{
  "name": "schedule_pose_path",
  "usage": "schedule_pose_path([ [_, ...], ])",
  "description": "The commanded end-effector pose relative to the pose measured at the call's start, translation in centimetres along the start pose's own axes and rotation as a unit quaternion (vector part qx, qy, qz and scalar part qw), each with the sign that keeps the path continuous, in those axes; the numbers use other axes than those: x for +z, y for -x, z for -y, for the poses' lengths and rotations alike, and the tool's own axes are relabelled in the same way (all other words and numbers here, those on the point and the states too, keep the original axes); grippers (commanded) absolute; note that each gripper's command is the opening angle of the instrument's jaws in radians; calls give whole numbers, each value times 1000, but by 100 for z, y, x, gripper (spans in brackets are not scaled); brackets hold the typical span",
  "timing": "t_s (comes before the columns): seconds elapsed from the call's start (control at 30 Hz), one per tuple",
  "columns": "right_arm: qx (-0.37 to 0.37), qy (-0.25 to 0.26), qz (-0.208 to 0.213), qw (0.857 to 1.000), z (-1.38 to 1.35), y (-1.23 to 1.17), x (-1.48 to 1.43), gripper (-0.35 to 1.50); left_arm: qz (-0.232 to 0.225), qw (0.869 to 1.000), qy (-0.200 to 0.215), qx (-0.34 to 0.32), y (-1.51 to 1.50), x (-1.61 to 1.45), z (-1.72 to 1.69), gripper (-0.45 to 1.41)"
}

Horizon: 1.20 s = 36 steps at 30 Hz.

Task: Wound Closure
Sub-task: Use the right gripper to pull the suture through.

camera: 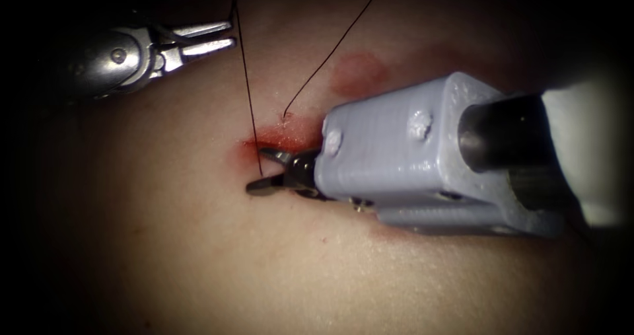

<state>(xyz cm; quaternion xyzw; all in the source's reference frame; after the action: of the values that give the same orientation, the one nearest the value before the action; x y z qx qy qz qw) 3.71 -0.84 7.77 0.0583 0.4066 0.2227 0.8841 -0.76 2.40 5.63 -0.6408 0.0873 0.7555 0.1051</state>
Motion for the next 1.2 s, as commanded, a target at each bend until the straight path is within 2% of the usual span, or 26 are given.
schedule_pose_path([
  [0.03,2,1,1,1000,0,8,11,131,-1,1000,1,0,5,6,0,-35],
  [0.33,10,7,7,1000,5,9,26,125,-1,1000,1,0,5,6,0,-35],
  [0.47,13,2,7,1000,6,8,27,111,-1,1000,1,0,5,6,0,-35],
  [0.53,15,-9,6,1000,8,9,27,84,-1,1000,1,0,5,6,0,-35],
  [0.57,18,-14,7,1000,9,9,27,59,-1,1000,1,0,5,6,0,-35],
  [0.63,20,-33,6,999,11,11,27,-35,-1,1000,1,0,6,6,0,-35],
  [0.77,22,-60,21,998,14,12,23,-35,-1,1000,1,0,6,6,0,-35],
  [0.87,28,-60,25,997,14,10,17,-35,-1,1000,1,0,6,6,0,-35],
  [1.03,37,-57,30,997,16,0,-8,-35,-1,1000,1,0,6,6,0,-35],
  [1.2,52,-74,37,995,39,-25,-39,-35,-2,1000,2,0,5,6,0,-35],
])
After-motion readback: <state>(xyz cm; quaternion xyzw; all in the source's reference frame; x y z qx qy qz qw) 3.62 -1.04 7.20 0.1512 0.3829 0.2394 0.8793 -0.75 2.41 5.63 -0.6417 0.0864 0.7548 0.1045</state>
